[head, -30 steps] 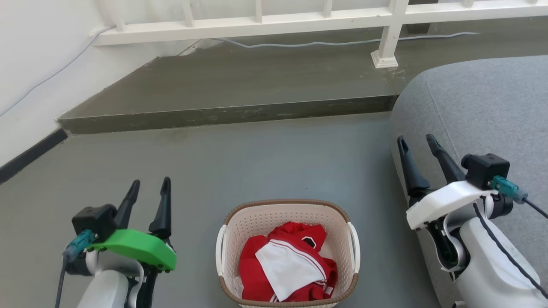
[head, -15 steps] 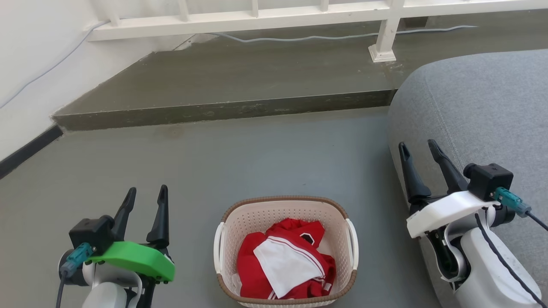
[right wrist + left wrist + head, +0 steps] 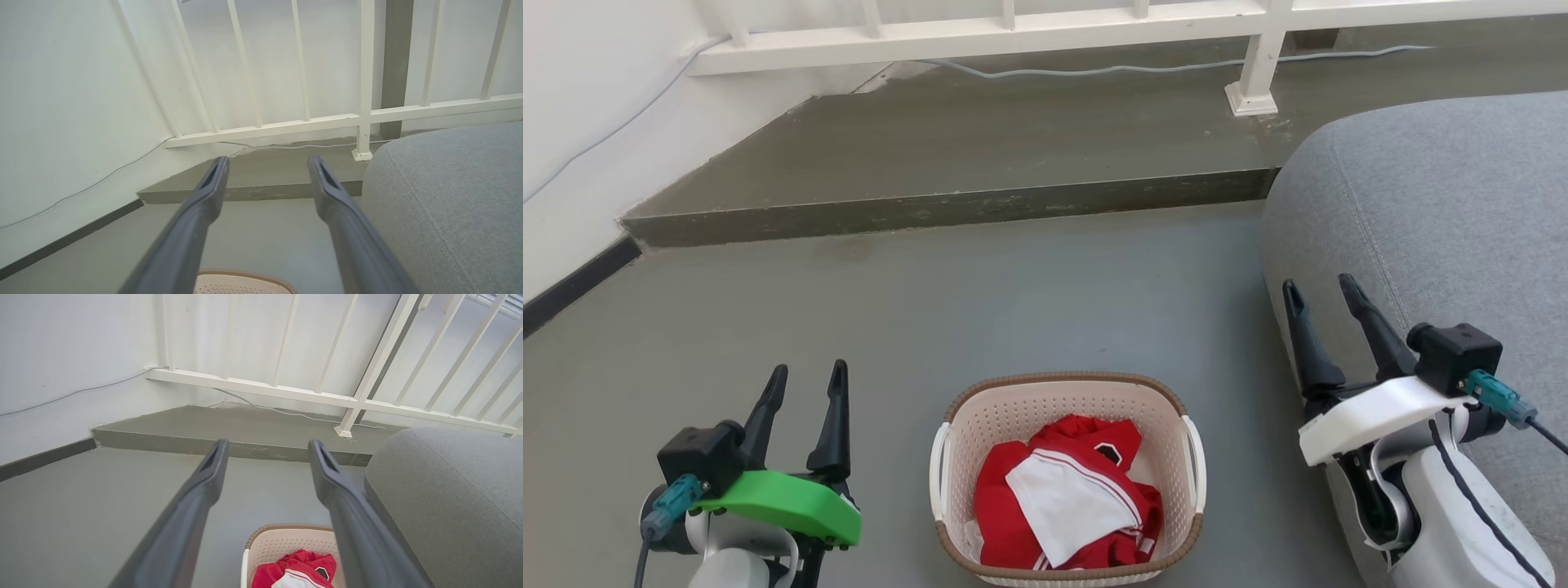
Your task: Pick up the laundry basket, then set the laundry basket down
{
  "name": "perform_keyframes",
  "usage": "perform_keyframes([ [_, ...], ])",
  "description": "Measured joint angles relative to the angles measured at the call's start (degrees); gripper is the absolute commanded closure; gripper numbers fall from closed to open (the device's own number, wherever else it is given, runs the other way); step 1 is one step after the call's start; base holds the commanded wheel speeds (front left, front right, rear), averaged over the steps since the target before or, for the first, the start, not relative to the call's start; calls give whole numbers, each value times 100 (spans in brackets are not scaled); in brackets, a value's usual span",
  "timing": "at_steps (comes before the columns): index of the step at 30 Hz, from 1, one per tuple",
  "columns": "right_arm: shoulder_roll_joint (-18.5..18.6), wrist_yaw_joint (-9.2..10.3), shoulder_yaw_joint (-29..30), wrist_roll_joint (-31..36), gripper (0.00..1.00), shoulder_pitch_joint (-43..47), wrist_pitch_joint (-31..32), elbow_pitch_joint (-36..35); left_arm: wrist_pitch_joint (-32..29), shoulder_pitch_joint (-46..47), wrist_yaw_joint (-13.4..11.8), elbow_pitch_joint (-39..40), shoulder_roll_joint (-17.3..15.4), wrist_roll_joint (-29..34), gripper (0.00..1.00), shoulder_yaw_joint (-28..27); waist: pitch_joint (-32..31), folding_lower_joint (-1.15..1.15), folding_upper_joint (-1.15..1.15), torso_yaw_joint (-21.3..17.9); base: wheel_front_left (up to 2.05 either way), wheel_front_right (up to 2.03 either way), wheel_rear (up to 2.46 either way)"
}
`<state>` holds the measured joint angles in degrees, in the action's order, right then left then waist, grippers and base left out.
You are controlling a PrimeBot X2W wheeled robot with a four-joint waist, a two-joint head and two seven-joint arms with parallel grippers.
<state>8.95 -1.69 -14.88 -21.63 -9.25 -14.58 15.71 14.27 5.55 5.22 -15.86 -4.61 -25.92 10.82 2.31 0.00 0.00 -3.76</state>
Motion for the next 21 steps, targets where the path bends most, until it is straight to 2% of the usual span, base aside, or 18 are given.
perform_keyframes([
  [21, -158, -132, 199, 155, 0, 158, 0, -56, 0, -92, 107, 89, 79, 250, 0, -142, 24, 0, 0, 0, 0, 0, 0],
])
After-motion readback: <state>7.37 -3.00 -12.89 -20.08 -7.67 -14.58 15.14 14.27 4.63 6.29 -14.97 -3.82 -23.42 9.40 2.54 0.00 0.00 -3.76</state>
